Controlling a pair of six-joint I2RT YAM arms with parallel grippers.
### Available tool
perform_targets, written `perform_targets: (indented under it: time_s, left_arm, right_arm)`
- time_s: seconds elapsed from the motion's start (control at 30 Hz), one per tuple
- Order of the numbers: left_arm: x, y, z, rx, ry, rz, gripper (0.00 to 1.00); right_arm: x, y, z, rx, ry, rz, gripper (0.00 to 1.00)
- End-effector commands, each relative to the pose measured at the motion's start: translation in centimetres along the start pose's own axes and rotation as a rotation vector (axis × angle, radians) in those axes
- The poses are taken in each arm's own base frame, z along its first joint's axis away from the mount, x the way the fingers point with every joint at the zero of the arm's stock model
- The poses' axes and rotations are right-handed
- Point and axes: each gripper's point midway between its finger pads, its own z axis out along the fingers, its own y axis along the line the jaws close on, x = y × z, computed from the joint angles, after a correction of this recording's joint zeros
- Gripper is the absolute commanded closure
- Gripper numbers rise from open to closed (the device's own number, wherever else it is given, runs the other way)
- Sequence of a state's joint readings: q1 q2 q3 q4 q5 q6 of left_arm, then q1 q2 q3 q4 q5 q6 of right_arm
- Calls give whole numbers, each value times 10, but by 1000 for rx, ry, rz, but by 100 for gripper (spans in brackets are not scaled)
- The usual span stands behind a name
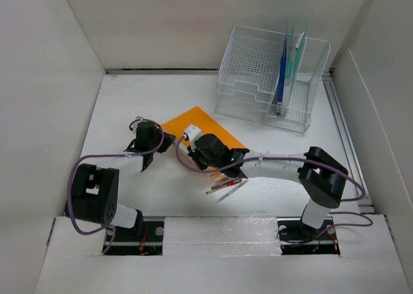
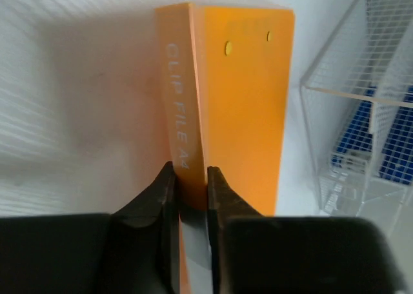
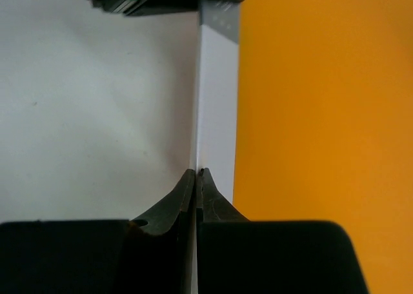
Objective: Organize the desk
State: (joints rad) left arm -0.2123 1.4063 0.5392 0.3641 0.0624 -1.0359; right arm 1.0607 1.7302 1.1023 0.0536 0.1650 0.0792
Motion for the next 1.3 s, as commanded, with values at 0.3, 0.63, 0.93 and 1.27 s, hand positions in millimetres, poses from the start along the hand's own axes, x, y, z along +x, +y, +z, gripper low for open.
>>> perform_targets:
  time_s: [0.3,0.63,0.93,1.27]
  left_arm:
    - [-30,-61,-42,145,-86,14,100]
    - [-23,-94,-79,267,-9,5,100]
    - [-10,-103,-101,331,61,5,100]
    - [-19,-124,-126,398,33,13,100]
  right_arm:
    - [-46,14,-22,13,-107,-18,14]
    - [-81,0,-3,172,-119,-137,5]
    - [-74,-24,17,271,-65,-178,31]
    - [-94,-60,-15,387,-135,-171,98]
